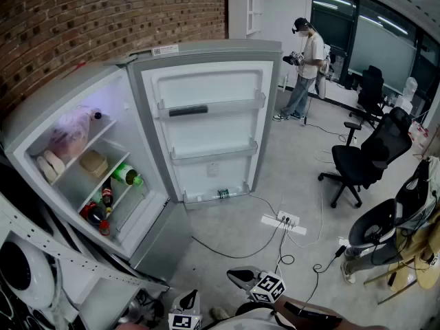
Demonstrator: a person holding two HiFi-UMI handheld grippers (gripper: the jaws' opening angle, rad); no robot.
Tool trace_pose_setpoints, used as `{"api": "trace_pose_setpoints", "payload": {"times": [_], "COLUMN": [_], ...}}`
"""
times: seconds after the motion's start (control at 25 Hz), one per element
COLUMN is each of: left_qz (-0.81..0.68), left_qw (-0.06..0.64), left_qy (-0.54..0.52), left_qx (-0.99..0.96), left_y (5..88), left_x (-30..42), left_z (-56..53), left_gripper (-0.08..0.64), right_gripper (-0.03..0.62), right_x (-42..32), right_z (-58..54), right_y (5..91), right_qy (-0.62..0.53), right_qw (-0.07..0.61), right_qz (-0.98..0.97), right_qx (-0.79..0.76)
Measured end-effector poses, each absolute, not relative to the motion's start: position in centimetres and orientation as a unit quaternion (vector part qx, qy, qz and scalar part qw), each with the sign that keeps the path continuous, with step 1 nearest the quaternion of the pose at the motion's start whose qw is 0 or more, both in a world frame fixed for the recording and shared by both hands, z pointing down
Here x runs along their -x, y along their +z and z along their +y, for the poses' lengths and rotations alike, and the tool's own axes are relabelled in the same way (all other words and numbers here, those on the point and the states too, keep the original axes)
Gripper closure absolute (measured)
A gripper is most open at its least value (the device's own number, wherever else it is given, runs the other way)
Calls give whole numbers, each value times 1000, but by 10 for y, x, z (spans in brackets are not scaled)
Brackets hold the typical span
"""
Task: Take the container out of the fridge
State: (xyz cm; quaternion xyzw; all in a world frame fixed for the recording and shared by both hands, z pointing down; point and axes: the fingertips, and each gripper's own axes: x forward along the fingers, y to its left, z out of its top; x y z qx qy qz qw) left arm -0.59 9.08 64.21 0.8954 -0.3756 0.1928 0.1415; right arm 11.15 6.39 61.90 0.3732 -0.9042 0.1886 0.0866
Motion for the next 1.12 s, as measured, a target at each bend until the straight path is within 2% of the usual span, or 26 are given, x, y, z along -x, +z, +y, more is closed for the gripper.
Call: {"api": "trace_pose_setpoints", "payload": {"times": [0.56, 1.12], "left_qz": [-387, -472], "left_qw": [128, 133], "left_qy": [193, 169], "left_qx": [-892, -855], "left_y": [628, 616], "left_x": [-45, -80], "left_z": [110, 119], "left_gripper": [558, 558], "right_gripper": [583, 584], "right_x": [-166, -190], "right_z": [79, 77], "right_y": [605, 594], "right_qy": [174, 153], "right_qw": [49, 51], "right_qz": [-912, -943], "right_qx": [-368, -291]}}
